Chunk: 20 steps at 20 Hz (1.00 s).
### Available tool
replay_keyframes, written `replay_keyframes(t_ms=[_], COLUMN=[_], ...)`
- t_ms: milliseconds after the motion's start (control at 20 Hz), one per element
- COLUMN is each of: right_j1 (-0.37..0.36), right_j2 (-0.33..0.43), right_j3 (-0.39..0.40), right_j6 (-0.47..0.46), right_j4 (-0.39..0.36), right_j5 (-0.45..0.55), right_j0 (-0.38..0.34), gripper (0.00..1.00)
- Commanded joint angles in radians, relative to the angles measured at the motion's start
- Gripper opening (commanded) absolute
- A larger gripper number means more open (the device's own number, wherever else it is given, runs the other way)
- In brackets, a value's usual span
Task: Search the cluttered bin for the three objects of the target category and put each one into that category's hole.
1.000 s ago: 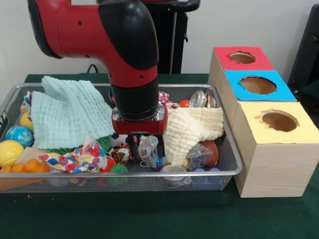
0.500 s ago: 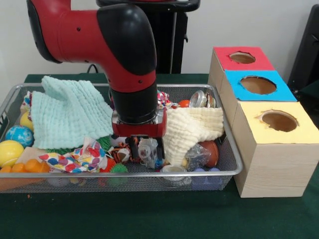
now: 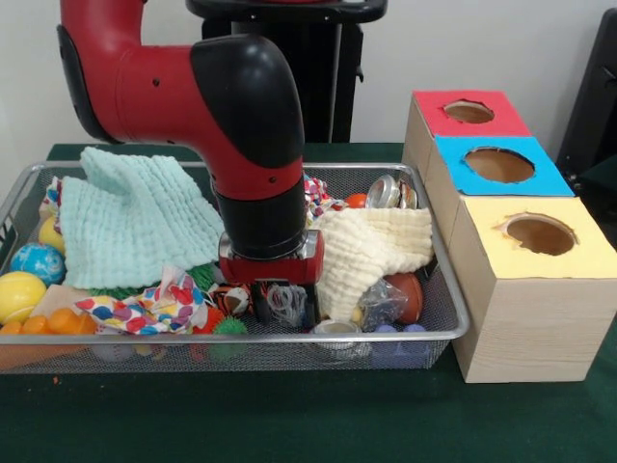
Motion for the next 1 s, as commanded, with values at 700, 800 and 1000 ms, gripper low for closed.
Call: replay_keyframes(t_ms=[700,800,1000], right_j1=[0.101,0.027,-0.144], right_j2=[-0.015,-0.04,-0.104], right_j3=[-0.025,0.009,0.045], right_j6=[0.039,0.065,0.105], right_j4=[-0.046,-0.039,-0.016], right_j5=[0.219,0.271,0.536], right_j0=[0.046,0.066,0.121], gripper=[0.0,0.0,0.0])
